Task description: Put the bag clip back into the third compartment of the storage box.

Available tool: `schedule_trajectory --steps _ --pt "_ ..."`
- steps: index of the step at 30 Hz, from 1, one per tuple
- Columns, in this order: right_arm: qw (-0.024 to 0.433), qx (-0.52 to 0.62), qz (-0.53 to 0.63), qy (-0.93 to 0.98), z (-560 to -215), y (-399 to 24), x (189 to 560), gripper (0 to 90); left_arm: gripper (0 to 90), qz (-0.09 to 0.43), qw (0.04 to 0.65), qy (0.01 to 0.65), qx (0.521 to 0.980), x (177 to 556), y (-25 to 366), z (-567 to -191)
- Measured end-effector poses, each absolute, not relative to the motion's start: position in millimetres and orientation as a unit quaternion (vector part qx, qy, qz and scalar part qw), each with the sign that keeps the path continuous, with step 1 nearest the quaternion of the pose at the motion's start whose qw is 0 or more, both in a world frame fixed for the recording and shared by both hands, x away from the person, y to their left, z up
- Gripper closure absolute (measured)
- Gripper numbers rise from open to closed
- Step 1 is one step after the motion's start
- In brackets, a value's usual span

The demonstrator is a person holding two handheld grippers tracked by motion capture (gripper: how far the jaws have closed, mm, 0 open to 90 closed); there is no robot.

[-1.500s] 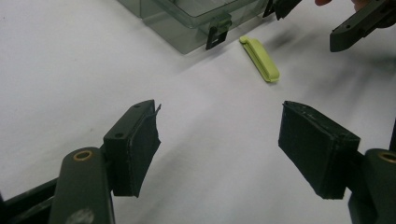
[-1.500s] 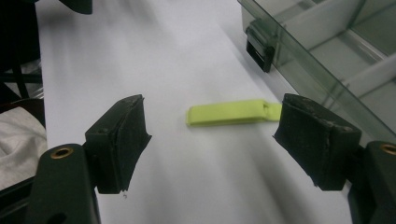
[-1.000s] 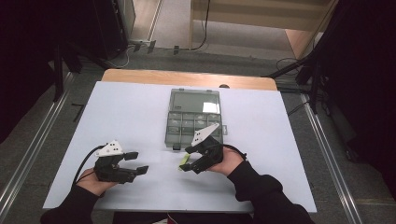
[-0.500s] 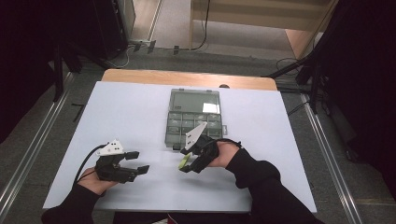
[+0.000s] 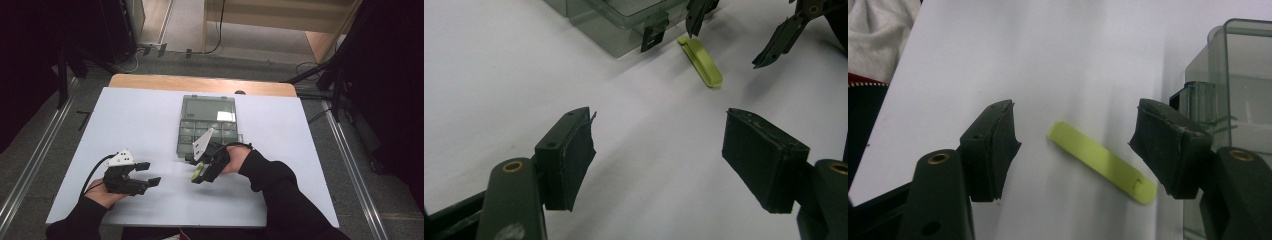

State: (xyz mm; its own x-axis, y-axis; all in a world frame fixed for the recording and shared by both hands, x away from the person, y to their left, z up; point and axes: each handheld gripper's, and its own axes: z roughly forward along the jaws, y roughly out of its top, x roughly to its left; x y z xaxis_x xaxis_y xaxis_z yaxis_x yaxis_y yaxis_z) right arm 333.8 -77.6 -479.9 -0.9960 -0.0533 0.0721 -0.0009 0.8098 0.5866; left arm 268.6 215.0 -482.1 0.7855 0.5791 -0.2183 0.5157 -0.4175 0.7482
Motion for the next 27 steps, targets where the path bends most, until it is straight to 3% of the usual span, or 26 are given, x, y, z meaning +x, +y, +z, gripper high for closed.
schedule_trajectory --steps 27 --pt "0.024 0.057 -0.286 -0.956 -497.2 -72.6 335.5 39.6 27.8 0.036 0.427 0.323 0.844 268.5 215.2 -482.8"
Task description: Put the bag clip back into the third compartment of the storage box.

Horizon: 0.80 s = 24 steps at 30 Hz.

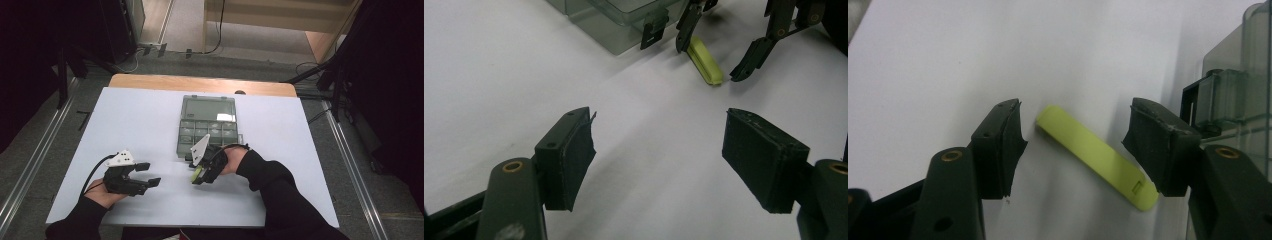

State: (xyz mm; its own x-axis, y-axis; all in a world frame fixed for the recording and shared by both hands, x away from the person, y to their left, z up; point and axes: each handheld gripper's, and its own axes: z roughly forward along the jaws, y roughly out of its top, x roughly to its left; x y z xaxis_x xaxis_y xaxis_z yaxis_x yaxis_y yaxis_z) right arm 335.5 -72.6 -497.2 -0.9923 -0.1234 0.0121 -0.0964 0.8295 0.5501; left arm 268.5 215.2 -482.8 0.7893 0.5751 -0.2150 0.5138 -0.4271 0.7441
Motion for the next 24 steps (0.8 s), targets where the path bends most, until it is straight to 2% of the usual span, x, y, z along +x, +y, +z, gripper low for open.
schedule_trajectory --steps 16,24 --pt "0.011 0.069 -0.275 -0.959 -498.5 -73.3 333.6 43.0 27.8 0.036 0.426 0.321 0.845 268.1 214.8 -483.2" --pt "0.010 0.066 -0.276 -0.959 -498.1 -76.1 334.5 49.5 27.8 0.035 0.425 0.321 0.846 267.7 214.3 -483.4"
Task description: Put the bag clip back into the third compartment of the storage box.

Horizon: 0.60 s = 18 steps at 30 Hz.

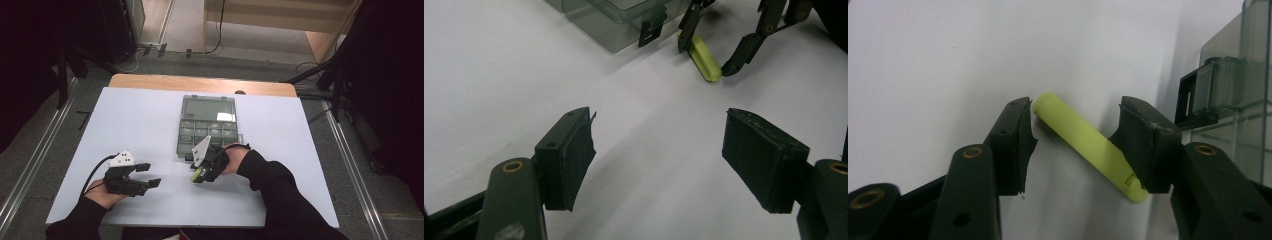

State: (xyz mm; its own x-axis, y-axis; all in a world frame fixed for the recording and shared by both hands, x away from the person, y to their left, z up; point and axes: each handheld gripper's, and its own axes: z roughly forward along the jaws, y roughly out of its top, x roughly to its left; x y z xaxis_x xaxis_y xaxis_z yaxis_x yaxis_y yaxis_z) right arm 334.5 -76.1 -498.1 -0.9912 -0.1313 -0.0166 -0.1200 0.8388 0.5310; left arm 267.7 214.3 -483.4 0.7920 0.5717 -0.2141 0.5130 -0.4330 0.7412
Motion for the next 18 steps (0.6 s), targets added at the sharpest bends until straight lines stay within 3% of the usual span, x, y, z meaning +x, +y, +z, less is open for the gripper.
schedule_trajectory --steps 18 --pt "0.020 0.037 -0.276 -0.960 -496.7 -76.4 337.0 78.2 27.8 0.037 0.421 0.317 0.849 267.6 214.0 -483.9"
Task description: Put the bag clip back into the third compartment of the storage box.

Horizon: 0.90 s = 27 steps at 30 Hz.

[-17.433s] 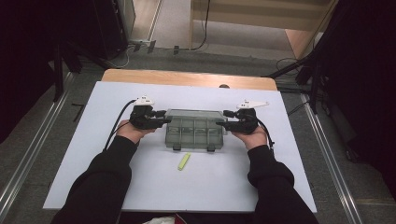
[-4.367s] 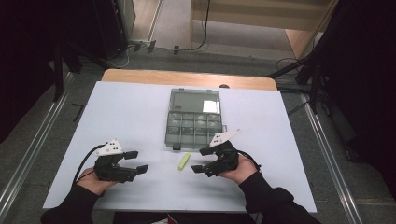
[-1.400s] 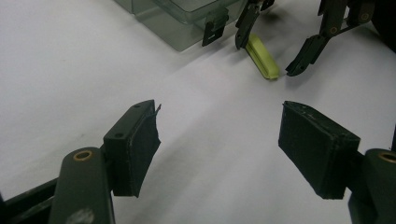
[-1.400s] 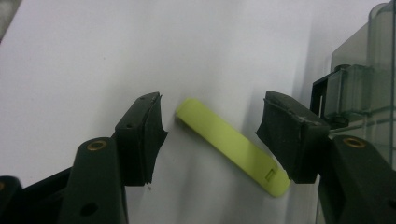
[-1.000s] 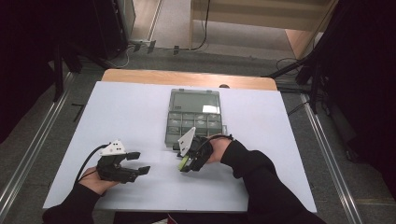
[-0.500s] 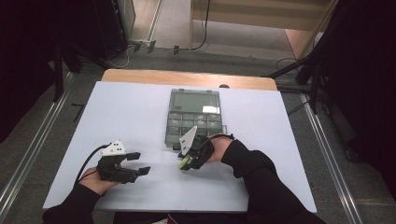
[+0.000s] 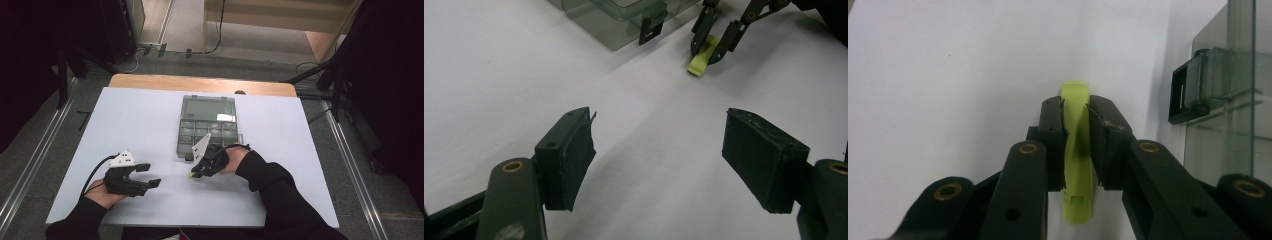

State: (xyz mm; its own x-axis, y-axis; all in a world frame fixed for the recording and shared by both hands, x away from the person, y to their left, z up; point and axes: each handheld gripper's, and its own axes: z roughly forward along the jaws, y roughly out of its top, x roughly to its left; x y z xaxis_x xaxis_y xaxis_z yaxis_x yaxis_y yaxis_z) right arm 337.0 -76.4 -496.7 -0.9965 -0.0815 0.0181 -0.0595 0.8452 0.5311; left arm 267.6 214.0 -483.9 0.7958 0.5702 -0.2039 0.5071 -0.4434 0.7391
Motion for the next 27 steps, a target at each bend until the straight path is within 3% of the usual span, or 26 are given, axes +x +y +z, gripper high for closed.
schedule_trajectory --steps 16,27 --pt "0.085 -0.072 -0.290 -0.950 -488.5 -84.8 338.9 78.5 27.8 0.037 0.420 0.316 0.850 271.8 213.4 -485.0" --pt "0.097 -0.157 -0.296 -0.937 -481.2 -102.9 332.6 78.5 27.8 0.031 0.419 0.305 0.854 278.0 206.2 -485.0"
